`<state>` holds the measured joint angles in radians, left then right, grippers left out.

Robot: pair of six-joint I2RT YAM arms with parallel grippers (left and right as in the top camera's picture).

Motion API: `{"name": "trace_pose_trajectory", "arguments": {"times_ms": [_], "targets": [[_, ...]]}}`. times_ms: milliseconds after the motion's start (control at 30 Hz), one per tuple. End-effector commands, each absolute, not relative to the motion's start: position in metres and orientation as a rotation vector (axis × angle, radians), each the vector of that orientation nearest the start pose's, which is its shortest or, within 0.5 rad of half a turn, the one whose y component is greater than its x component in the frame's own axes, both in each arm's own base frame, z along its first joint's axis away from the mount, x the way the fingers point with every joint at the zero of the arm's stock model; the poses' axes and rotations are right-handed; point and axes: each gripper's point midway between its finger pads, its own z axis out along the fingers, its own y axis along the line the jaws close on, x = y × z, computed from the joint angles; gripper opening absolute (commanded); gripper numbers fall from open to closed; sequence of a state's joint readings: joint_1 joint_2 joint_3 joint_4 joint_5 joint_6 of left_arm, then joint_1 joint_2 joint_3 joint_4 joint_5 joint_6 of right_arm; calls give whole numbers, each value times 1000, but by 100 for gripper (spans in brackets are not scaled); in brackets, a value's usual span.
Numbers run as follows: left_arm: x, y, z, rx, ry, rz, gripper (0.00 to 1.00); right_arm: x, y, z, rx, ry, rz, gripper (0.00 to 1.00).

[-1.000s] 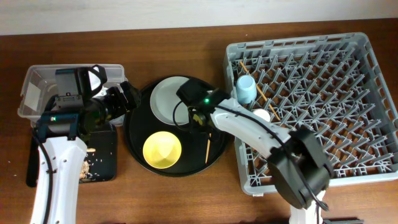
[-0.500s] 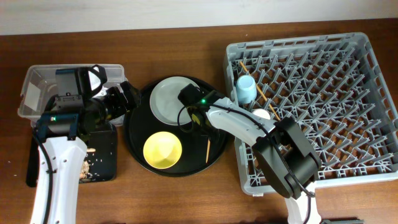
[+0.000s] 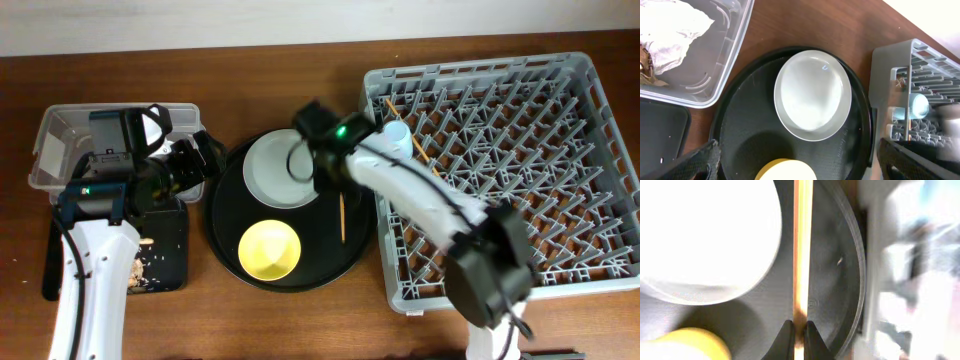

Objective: Sort waste into correct bins and load items into the dishwasher rack
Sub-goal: 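Carry the second chopstick into the rack and release it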

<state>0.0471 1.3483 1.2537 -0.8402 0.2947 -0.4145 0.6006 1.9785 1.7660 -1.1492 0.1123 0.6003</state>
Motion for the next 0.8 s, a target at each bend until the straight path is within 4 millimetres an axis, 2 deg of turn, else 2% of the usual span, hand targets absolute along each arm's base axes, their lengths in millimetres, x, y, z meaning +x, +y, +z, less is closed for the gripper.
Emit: {"name": "trace_pose_trajectory", "arguments": {"times_ms": [0, 67, 133, 233, 333, 467, 667, 767], "targets": [[356, -32, 218, -442, 2476, -509, 99, 386, 197, 215, -116, 2705, 82, 4], [356, -32, 218, -442, 2476, -509, 99, 392, 170, 228, -229, 2670, -11, 4], [356, -32, 218, -442, 2476, -509, 99, 397, 133, 228, -285, 2675, -165, 4], [356, -32, 218, -442, 2476, -509, 99, 401, 70, 218, -181, 2739, -363, 4], [356, -32, 218, -442, 2476, -509, 99, 403, 33, 202, -62, 2800, -382, 4], [356, -32, 218, -442, 2476, -509, 99, 401, 7, 180, 41, 2881, -316, 4], [356, -32, 218, -442, 2476, -509, 99, 399, 2, 154, -55, 2958, -268, 7], [356, -32, 218, -442, 2476, -509, 99, 399, 2, 142, -64, 2971, -271, 12]]}}
